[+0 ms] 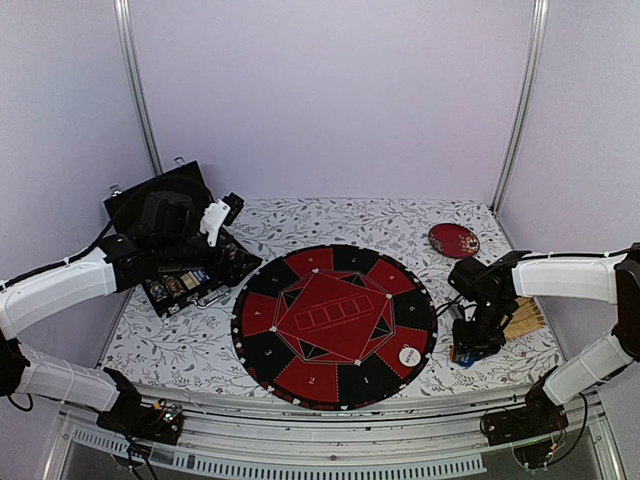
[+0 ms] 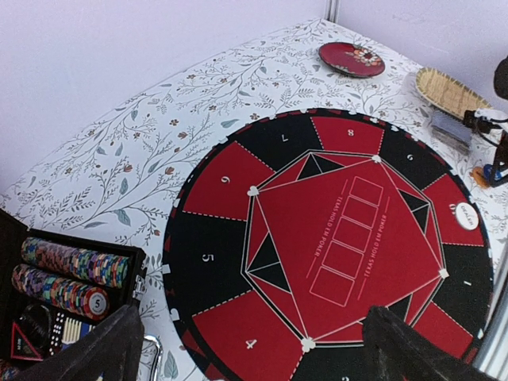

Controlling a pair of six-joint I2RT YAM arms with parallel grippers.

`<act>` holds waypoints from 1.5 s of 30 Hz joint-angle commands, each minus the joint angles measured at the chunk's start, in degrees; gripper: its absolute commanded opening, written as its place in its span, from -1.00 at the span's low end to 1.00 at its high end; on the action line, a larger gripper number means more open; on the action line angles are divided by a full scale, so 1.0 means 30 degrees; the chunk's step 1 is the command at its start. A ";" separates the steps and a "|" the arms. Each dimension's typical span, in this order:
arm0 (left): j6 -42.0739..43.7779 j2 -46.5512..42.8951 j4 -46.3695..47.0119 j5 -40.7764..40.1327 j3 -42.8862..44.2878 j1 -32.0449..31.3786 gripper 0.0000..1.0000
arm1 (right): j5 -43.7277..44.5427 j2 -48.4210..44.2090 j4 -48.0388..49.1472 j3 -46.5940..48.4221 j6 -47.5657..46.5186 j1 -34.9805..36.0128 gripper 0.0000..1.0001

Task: Distribute texas hold em gaming equipment
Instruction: Pick up the small blind button from the poker chips pile, then place the small blind button at position2.

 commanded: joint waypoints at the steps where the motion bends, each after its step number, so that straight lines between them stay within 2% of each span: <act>1: 0.0118 -0.0405 0.0235 0.0245 -0.0275 -0.0216 0.97 | 0.0527 -0.0926 -0.1248 0.0978 0.0409 -0.0094 -0.32; 7: 0.0111 -0.0379 0.0246 0.0222 -0.0246 -0.0216 0.97 | -0.0243 -0.1749 -0.2062 0.2867 0.0068 0.0855 -0.42; 12: 0.0115 -0.0414 0.0325 -0.0050 -0.0220 -0.0216 0.97 | -0.1381 -0.0977 -0.0668 0.6228 -0.0426 0.4244 -0.50; 19: -0.0006 -0.0884 0.0559 -0.1905 -0.0167 -0.0158 0.97 | -0.3418 0.6189 0.4150 1.2169 -0.2449 0.9335 -0.58; 24: -0.0043 -0.1302 0.0803 -0.3351 -0.0327 -0.0086 0.97 | -0.3451 1.2704 0.2719 1.8845 -0.4627 1.1686 -0.59; 27: -0.0137 -0.1440 0.0818 -0.3783 -0.0337 -0.0011 0.97 | -0.3412 1.5175 0.1820 2.1131 -0.5152 1.2426 -0.60; 30: -0.0168 -0.1488 0.0867 -0.3846 -0.0362 0.0075 0.97 | -0.2698 1.6589 0.0998 2.2231 -0.5421 1.2915 -0.60; 36: -0.0141 -0.1426 0.0858 -0.3265 -0.0333 0.0106 0.97 | -0.1826 1.7885 0.0402 2.2494 -0.5387 1.3455 -0.60; 45: -0.0031 -0.1459 0.0855 -0.3200 -0.0353 0.0100 0.97 | 0.0174 1.8736 -0.1649 2.3181 -0.5258 1.4187 -0.59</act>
